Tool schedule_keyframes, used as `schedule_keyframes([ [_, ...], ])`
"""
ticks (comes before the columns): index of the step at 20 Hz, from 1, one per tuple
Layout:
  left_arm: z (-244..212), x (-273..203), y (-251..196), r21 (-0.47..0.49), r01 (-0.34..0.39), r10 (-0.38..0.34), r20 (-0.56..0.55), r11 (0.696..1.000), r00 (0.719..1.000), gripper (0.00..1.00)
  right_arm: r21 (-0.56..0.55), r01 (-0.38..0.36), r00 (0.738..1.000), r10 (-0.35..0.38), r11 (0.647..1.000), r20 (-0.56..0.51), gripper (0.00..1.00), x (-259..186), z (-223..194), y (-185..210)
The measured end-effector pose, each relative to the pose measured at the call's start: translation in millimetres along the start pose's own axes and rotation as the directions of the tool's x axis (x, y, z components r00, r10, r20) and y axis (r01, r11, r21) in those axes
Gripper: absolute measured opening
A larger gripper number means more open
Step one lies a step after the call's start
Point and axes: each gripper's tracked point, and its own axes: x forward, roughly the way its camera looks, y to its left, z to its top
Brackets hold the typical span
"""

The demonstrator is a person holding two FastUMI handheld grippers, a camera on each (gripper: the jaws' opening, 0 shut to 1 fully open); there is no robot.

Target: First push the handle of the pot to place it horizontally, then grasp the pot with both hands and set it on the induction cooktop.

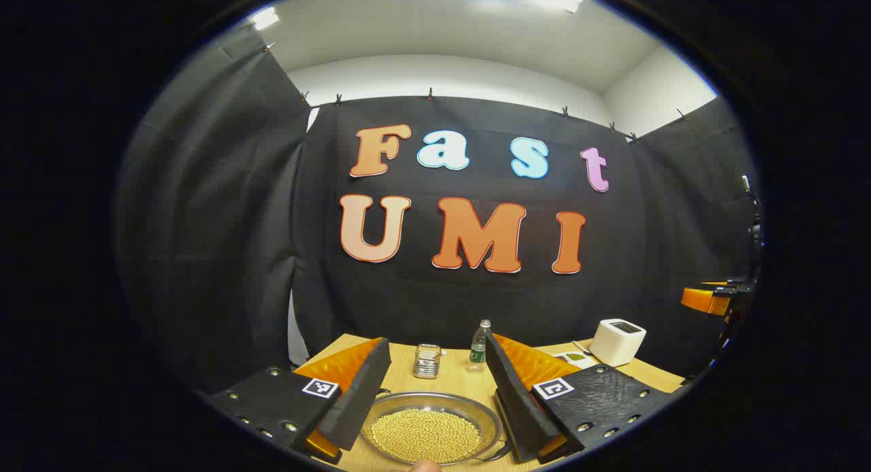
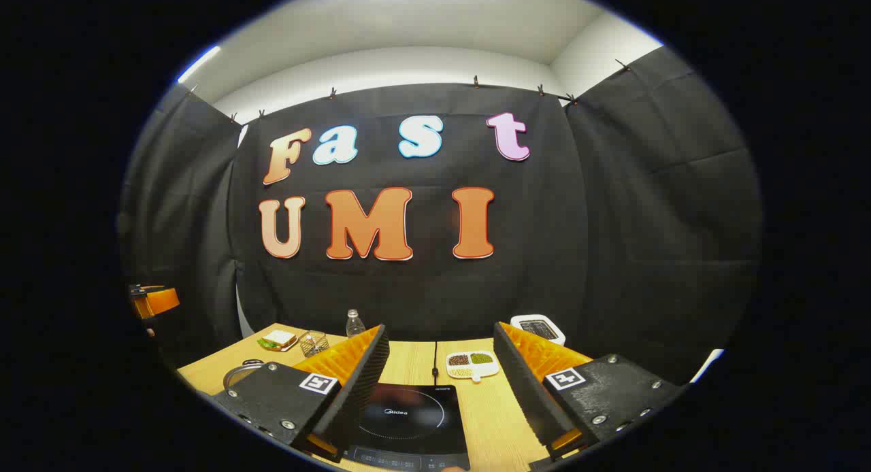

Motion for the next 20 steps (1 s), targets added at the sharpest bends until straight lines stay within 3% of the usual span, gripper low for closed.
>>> schedule_keyframes([
  [2, 0, 1, 0, 0.001, 0.004, -0.004, -0.003, 1.000, 1.000, 0.88, -0.002, -0.003, 1.000, 0.003, 1.000, -0.004, 0.96, 0, -2, -1],
  [3, 0, 1, 0, 0.001, 0.010, -0.010, -0.004, 1.000, 1.000, 0.88, -0.005, -0.006, 1.000, 0.006, 1.000, -0.007, 1.00, 1, -3, 1],
  [4, 0, 1, -1, 0.001, 0.013, -0.013, -0.006, 1.000, 1.000, 0.88, -0.008, -0.010, 1.000, 0.010, 1.000, -0.009, 0.96, 1, -2, 2],
  [5, 1, 1, -1, 0.002, 0.014, -0.014, -0.006, 1.000, 1.000, 0.88, -0.012, -0.014, 1.000, 0.014, 1.000, -0.009, 1.00, 1, -2, 1],
  [6, -1, 1, -1, 0.005, 0.017, -0.017, -0.009, 1.000, 1.000, 0.89, -0.015, -0.017, 1.000, 0.017, 1.000, -0.009, 0.96, 1, -2, 2],
  [11, 4, 1, -1, 0.022, -0.013, 0.013, -0.006, 1.000, 1.000, 0.88, 0.002, -0.033, 0.999, 0.033, 0.999, -0.013, 0.96, -4, 1, 1],
  [14, 5, -1, -1, 0.026, -0.024, 0.024, 0.003, 0.999, 1.000, 0.88, 0.009, -0.017, 1.000, 0.017, 1.000, -0.005, 0.96, -6, 5, -7],
  [15, 5, 0, 0, 0.025, -0.027, 0.027, 0.005, 0.999, 1.000, 0.88, 0.008, -0.009, 1.000, 0.009, 1.000, -0.001, 1.00, -7, 6, -10],
  [17, 3, 1, 0, 0.025, -0.032, 0.032, 0.001, 0.999, 0.999, 0.89, 0.008, 0.001, 1.000, -0.001, 1.000, 0.004, 0.95, -8, 7, -14],
  [18, 1, 0, 0, 0.024, -0.035, 0.035, 0.001, 0.999, 0.999, 0.89, 0.011, 0.002, 1.000, -0.002, 1.000, 0.005, 1.00, -9, 8, -15],
  [19, 0, 0, 0, 0.024, -0.032, 0.032, -0.002, 0.999, 0.999, 0.88, 0.012, 0.002, 1.000, -0.002, 1.000, 0.007, 0.95, -10, 8, -15],
  [20, 0, -2, -1, 0.026, -0.023, 0.024, -0.005, 0.999, 1.000, 0.88, 0.013, 0.004, 1.000, -0.004, 1.000, 0.010, 1.00, -10, 9, -16],
])
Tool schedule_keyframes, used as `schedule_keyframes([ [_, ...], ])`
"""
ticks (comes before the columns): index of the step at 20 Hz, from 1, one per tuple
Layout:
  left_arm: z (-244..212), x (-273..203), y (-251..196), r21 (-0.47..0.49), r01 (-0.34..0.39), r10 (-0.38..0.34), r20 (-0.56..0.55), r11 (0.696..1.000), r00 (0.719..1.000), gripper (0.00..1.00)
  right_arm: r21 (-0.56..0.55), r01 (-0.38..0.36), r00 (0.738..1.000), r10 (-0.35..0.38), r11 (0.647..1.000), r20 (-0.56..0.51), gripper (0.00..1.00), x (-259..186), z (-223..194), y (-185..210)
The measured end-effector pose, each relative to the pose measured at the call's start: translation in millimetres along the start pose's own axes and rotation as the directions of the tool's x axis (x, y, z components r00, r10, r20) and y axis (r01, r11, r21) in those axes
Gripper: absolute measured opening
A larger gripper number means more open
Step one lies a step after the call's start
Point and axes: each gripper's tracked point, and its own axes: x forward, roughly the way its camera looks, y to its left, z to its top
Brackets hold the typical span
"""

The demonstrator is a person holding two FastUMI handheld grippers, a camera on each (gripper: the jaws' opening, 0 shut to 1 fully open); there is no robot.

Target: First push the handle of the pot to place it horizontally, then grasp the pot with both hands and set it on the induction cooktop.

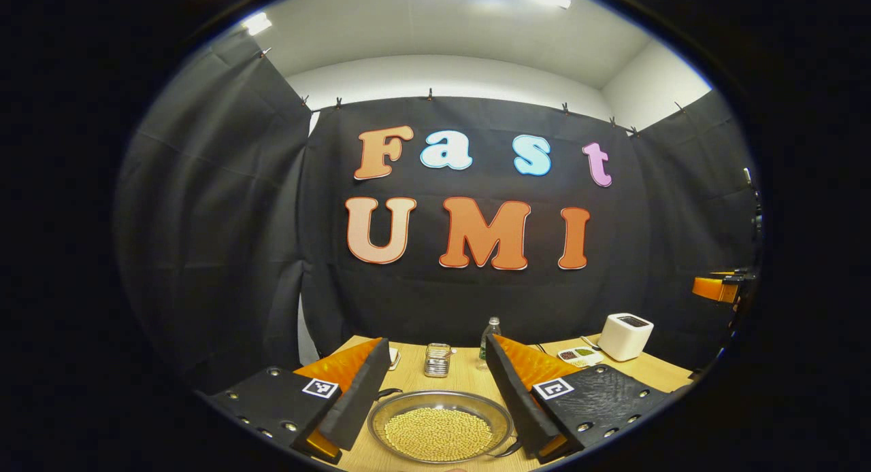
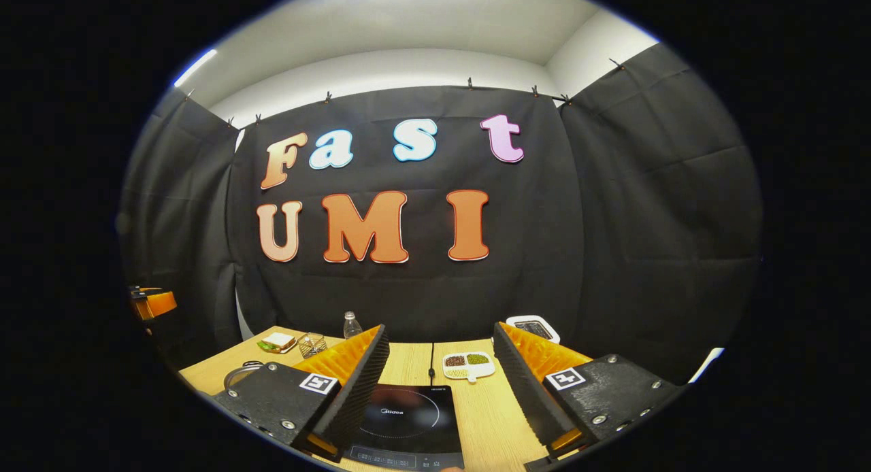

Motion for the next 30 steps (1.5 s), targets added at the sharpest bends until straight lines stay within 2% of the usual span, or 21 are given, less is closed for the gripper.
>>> schedule_keyframes([
  [3, -4, 1, 0, 0.012, 0.012, -0.012, -0.016, 1.000, 1.000, 0.88, -0.007, 0.007, 1.000, -0.007, 1.000, 0.003, 1.00, -1, -1, -2],
  [4, -6, 2, -1, 0.016, 0.014, -0.014, -0.018, 1.000, 1.000, 0.89, -0.008, 0.007, 1.000, -0.007, 1.000, 0.002, 0.95, 0, -1, -3],
  [5, -6, 1, -3, 0.015, 0.022, -0.022, -0.019, 1.000, 1.000, 0.90, -0.008, 0.007, 1.000, -0.007, 1.000, 0.001, 1.00, 0, -2, -2],
  [6, -5, 2, -5, 0.011, 0.039, -0.038, -0.018, 0.999, 0.999, 0.93, -0.010, 0.005, 1.000, -0.005, 1.000, -0.001, 1.00, 1, -2, -2],
  [8, -10, 2, -5, -0.014, 0.050, -0.050, -0.027, 0.999, 0.998, 0.77, -0.015, -0.001, 1.000, 0.001, 1.000, -0.007, 1.00, 0, -4, 0],
  [9, -12, 1, -6, -0.020, 0.052, -0.052, -0.031, 0.998, 0.998, 0.77, -0.017, -0.002, 1.000, 0.002, 1.000, -0.009, 0.96, 1, -6, 0],
  [10, -13, 1, -3, -0.025, 0.044, -0.045, -0.035, 0.999, 0.998, 0.69, -0.020, -0.001, 1.000, 0.001, 1.000, -0.009, 0.96, 1, -6, -1],
  [11, -15, 0, -1, -0.021, 0.035, -0.036, -0.041, 0.999, 0.998, 0.60, -0.022, 0.000, 1.000, 0.000, 1.000, -0.008, 1.00, 0, -5, -1],
  [12, -16, 0, -1, -0.011, 0.035, -0.035, -0.042, 0.999, 0.998, 0.51, -0.023, -0.001, 1.000, 0.001, 1.000, -0.008, 1.00, 0, -5, -1],
  [13, -15, -1, -4, -0.005, 0.040, -0.040, -0.040, 0.999, 0.998, 0.46, -0.023, -0.001, 1.000, 0.001, 1.000, -0.008, 0.96, 0, -6, -1],
  [14, -16, -2, -8, -0.001, 0.051, -0.051, -0.041, 0.999, 0.998, 0.36, -0.021, 0.000, 1.000, 0.000, 1.000, -0.009, 1.00, 1, -5, -1],
  [15, -15, -2, -11, -0.003, 0.065, -0.065, -0.044, 0.998, 0.997, 0.34, -0.019, 0.002, 1.000, -0.002, 1.000, -0.010, 1.00, 1, -6, -2],
  [16, -18, -2, -14, -0.002, 0.076, -0.076, -0.049, 0.997, 0.996, 0.28, -0.017, 0.004, 1.000, -0.004, 1.000, -0.010, 1.00, 1, -6, -2],
  [17, -20, -3, -15, -0.003, 0.087, -0.087, -0.054, 0.996, 0.995, 0.28, -0.015, 0.004, 1.000, -0.004, 1.000, -0.010, 1.00, 1, -7, -2],
  [19, -28, -2, -21, -0.004, 0.104, -0.104, -0.068, 0.995, 0.992, 0.08, -0.014, 0.004, 1.000, -0.004, 1.000, -0.012, 0.96, 1, -7, -2],
  [20, -30, -3, -24, 0.004, 0.112, -0.111, -0.075, 0.994, 0.991, 0.10, -0.014, 0.004, 1.000, -0.004, 1.000, -0.012, 1.00, 1, -7, -2],
  [21, -33, -4, -23, 0.007, 0.110, -0.109, -0.082, 0.994, 0.991, 0.10, -0.015, 0.004, 1.000, -0.004, 1.000, -0.012, 0.96, 1, -8, -2],
  [22, -37, -4, -24, 0.012, 0.112, -0.110, -0.090, 0.994, 0.990, 0.02, -0.014, 0.004, 1.000, -0.005, 1.000, -0.012, 1.00, 1, -8, -1],
  [27, -68, -6, -32, -0.017, 0.137, -0.138, -0.155, 0.990, 0.978, 0.02, -0.009, 0.006, 1.000, -0.006, 1.000, -0.016, 1.00, 3, -10, -1],
  [28, -78, -7, -34, -0.017, 0.142, -0.143, -0.176, 0.990, 0.974, 0.02, -0.009, 0.006, 1.000, -0.006, 1.000, -0.018, 0.96, 3, -11, -1],
  [30, -97, -10, -34, -0.009, 0.145, -0.144, -0.215, 0.989, 0.966, 0.02, -0.009, 0.004, 1.000, -0.005, 1.000, -0.020, 1.00, 4, -11, -1],
])
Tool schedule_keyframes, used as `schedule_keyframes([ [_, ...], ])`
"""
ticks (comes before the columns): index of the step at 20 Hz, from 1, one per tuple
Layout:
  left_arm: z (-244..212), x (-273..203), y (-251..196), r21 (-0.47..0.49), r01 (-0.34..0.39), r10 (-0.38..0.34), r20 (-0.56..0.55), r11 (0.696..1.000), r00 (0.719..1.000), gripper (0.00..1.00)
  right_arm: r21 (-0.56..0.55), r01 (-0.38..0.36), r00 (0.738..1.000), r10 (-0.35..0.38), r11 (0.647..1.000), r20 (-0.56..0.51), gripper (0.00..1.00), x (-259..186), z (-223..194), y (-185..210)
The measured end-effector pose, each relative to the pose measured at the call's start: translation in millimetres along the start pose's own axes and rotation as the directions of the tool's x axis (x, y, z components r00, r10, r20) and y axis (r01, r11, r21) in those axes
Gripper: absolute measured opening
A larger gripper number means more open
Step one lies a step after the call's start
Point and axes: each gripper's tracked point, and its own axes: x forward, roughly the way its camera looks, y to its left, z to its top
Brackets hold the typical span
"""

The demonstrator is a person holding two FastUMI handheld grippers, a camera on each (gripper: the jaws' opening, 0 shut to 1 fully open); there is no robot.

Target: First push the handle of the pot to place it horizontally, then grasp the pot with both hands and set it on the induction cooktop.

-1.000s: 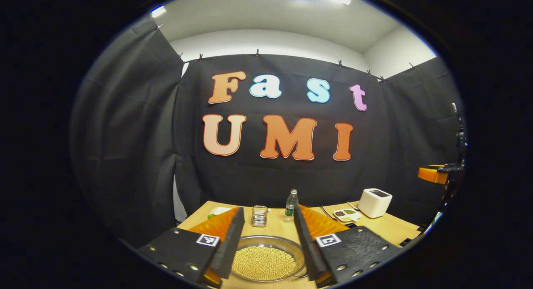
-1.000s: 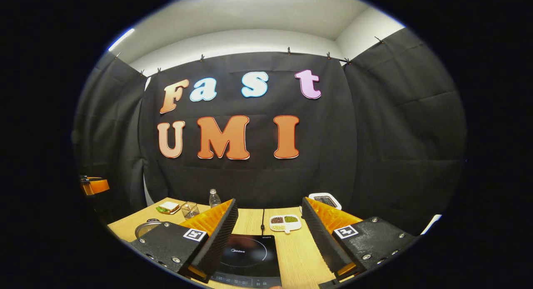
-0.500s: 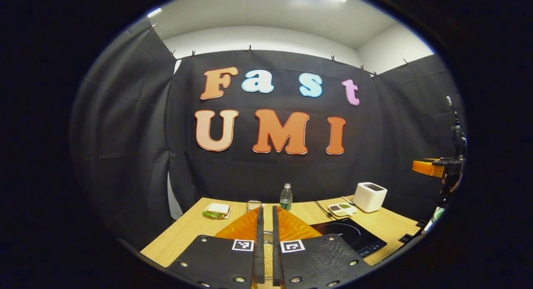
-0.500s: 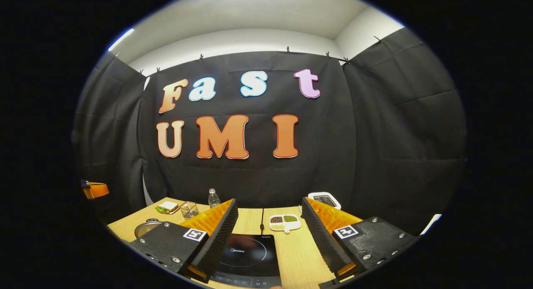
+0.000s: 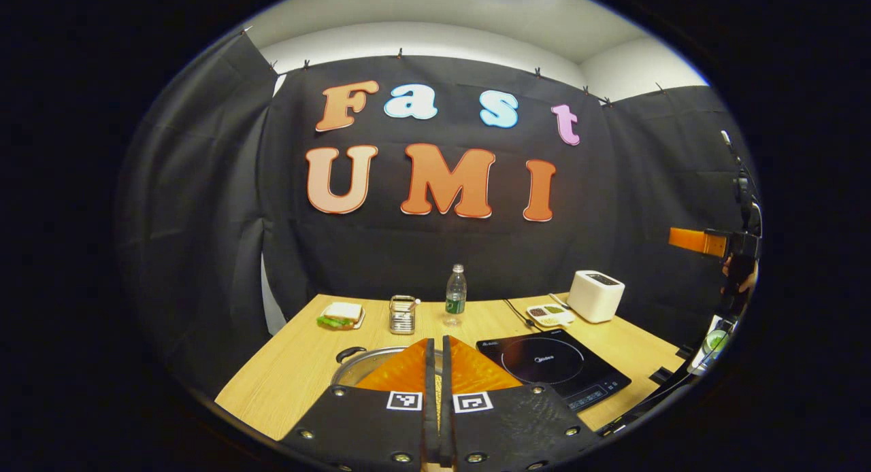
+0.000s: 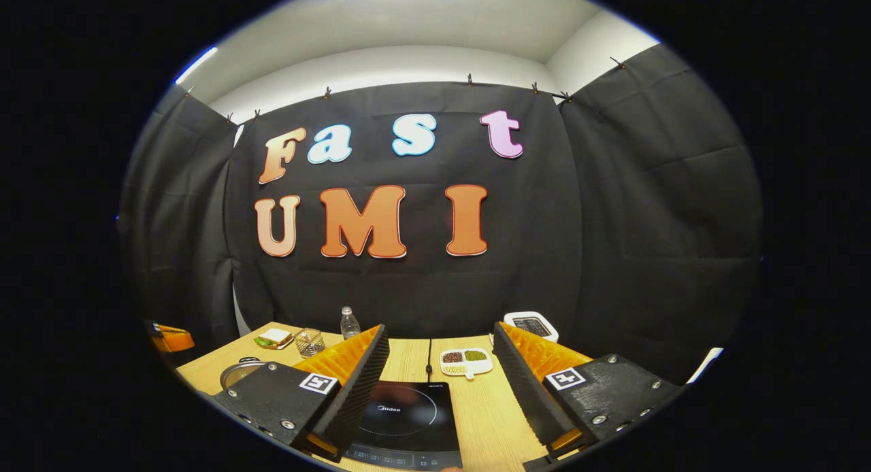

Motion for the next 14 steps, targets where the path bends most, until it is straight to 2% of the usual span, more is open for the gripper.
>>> schedule_keyframes([
  [6, -54, 3, -2, -0.034, 0.016, -0.020, -0.129, 0.999, 0.991, 0.02, -0.008, 0.006, 1.000, -0.006, 1.000, -0.005, 1.00, 0, -2, -1],
  [7, -62, 2, -1, -0.036, 0.011, -0.016, -0.147, 0.999, 0.989, 0.02, -0.007, 0.006, 1.000, -0.006, 1.000, -0.005, 0.96, 0, -2, -2],
  [8, -70, 2, -2, -0.037, 0.013, -0.019, -0.163, 0.999, 0.986, 0.02, -0.005, 0.006, 1.000, -0.006, 1.000, -0.006, 1.00, 1, -2, -2],
  [13, -114, -2, -7, -0.041, 0.025, -0.035, -0.264, 0.999, 0.964, 0.02, 0.000, 0.005, 1.000, -0.005, 1.000, -0.012, 1.00, 0, -6, -2],
  [14, -121, -4, -8, -0.045, 0.025, -0.037, -0.283, 0.999, 0.958, 0.02, 0.000, 0.005, 1.000, -0.005, 1.000, -0.013, 0.96, 0, -6, -2],
])
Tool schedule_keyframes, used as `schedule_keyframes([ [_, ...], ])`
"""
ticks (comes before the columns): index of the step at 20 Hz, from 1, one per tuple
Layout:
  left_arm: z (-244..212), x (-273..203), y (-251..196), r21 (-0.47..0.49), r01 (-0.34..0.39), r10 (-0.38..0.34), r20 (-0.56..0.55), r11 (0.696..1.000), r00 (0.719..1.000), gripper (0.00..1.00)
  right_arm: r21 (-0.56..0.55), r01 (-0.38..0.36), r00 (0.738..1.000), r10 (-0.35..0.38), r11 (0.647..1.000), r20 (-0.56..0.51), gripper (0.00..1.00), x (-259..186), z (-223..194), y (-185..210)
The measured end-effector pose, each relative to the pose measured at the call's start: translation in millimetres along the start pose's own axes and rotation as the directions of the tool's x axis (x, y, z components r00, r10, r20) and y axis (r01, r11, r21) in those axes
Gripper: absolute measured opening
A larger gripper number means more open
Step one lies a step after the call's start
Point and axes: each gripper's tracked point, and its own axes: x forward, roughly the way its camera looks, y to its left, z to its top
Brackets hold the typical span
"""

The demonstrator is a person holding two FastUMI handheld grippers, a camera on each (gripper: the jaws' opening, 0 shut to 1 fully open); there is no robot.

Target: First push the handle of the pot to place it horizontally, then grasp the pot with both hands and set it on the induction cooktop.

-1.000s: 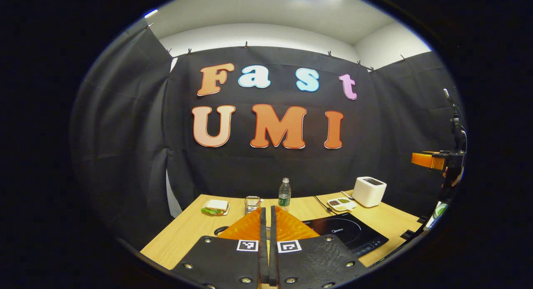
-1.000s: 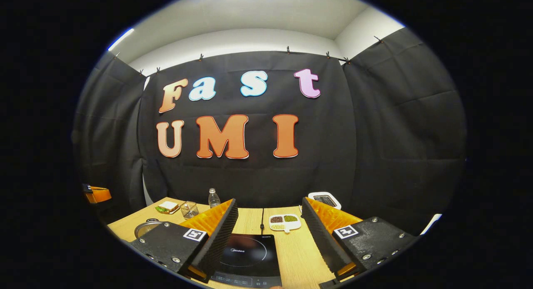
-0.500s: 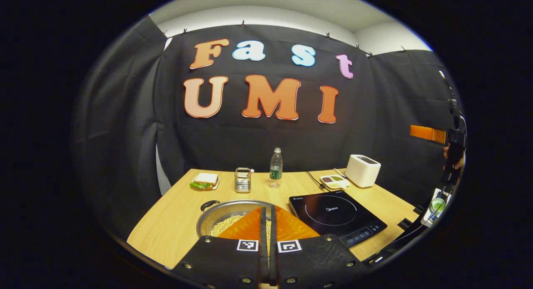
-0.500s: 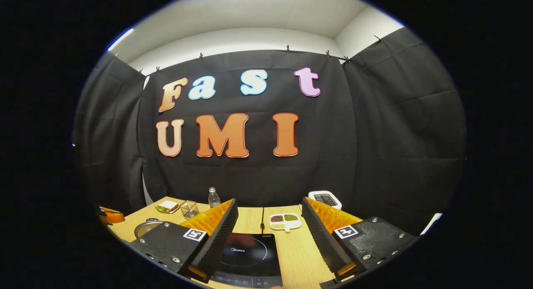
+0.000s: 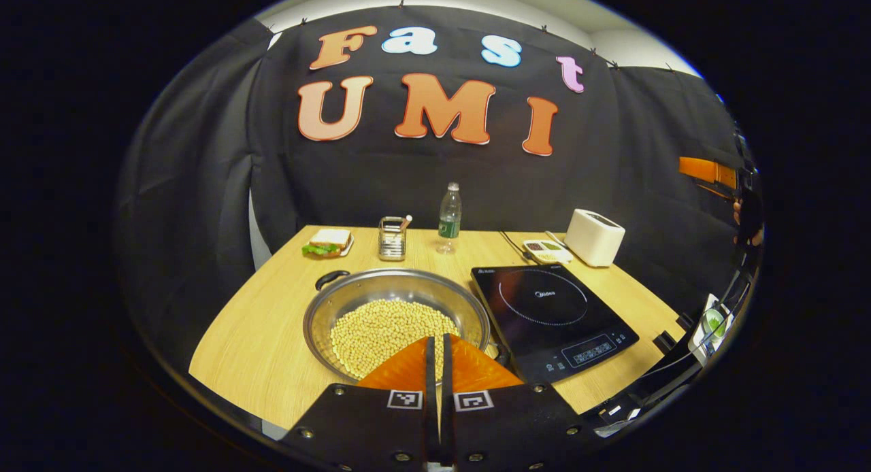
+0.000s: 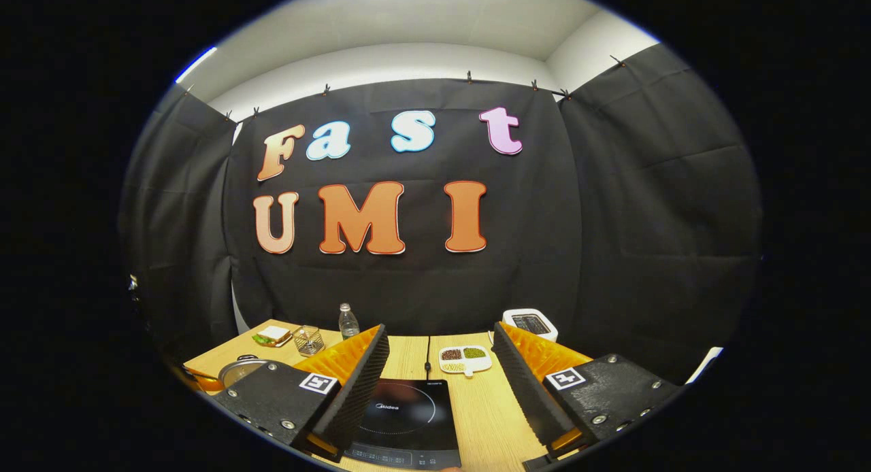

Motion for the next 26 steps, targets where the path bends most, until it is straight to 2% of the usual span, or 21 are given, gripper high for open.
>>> schedule_keyframes([
  [1, -9, 2, -3, -0.001, 0.005, -0.005, -0.021, 1.000, 1.000, 0.02, -0.001, 0.000, 1.000, 0.000, 1.000, -0.001, 1.00, 0, -1, 0],
  [2, -17, 2, -6, 0.000, 0.011, -0.011, -0.038, 1.000, 0.999, 0.05, -0.003, 0.000, 1.000, 0.000, 1.000, -0.003, 1.00, 1, -2, 0],
  [3, -23, 4, -7, 0.003, 0.017, -0.017, -0.051, 1.000, 0.999, 0.02, -0.004, 0.000, 1.000, 0.000, 1.000, -0.004, 1.00, 1, -2, -1],
  [4, -27, 5, -9, 0.004, 0.025, -0.025, -0.063, 1.000, 0.998, 0.02, -0.005, 0.001, 1.000, -0.001, 1.000, -0.005, 0.96, 1, -3, -1],
  [11, -66, 14, -20, 0.009, 0.047, -0.045, -0.143, 0.999, 0.989, 0.02, 0.003, 0.003, 1.000, -0.003, 1.000, -0.012, 0.96, 0, -7, -5],
  [15, -81, 25, -27, -0.029, 0.062, -0.067, -0.178, 0.998, 0.982, 0.02, 0.000, 0.010, 1.000, -0.010, 1.000, -0.008, 0.96, -2, -8, -10],
  [16, -84, 28, -27, -0.029, 0.061, -0.065, -0.186, 0.998, 0.980, 0.02, -0.001, 0.008, 1.000, -0.008, 1.000, -0.009, 1.00, -1, -9, -10],
  [17, -88, 28, -25, -0.025, 0.056, -0.060, -0.193, 0.998, 0.979, 0.02, 0.000, 0.006, 1.000, -0.006, 1.000, -0.010, 0.96, -2, -10, -10],
  [26, -111, 52, -28, -0.006, 0.039, -0.039, -0.252, 0.999, 0.967, 0.02, 0.016, 0.006, 0.999, -0.005, 1.000, -0.046, 0.96, 7, -27, -18],
])
